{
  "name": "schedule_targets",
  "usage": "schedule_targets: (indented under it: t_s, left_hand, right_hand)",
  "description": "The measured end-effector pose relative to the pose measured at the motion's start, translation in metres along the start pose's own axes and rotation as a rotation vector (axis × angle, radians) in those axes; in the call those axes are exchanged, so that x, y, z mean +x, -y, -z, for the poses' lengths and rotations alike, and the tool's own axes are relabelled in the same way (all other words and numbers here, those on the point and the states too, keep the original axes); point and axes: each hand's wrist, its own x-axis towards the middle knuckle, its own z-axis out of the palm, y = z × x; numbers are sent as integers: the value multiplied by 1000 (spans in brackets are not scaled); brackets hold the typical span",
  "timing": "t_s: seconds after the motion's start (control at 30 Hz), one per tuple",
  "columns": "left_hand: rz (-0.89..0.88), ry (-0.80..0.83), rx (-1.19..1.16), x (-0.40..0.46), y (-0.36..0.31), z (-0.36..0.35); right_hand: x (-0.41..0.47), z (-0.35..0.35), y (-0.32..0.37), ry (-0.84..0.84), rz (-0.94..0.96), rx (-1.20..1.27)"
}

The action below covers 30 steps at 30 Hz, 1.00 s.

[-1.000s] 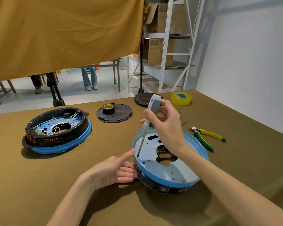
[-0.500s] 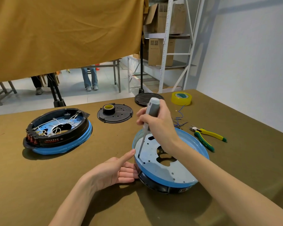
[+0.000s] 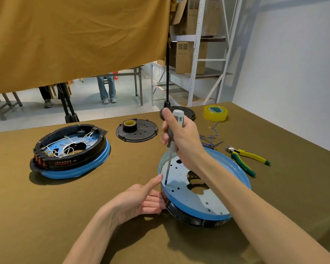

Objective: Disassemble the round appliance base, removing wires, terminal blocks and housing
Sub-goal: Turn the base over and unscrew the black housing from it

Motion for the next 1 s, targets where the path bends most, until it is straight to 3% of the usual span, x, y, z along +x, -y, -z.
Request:
schedule_targets:
  t_s: [0.37,0.57,0.73,1.0]
  left_hand:
    - [26,-56,-61,2,-1,-2]
    - [19,-187,-220,6,-4,-8]
    - [28,-179,-323,7,-3,-8]
    - [-21,-206,-221,20,-1,-1]
  right_hand:
    - [-8,-6,-6,-111,73,30]
    - [2,-22,-7,-28,60,-24]
    - [10,-27,-11,50,19,26]
    - [20,-33,-22,54,51,50]
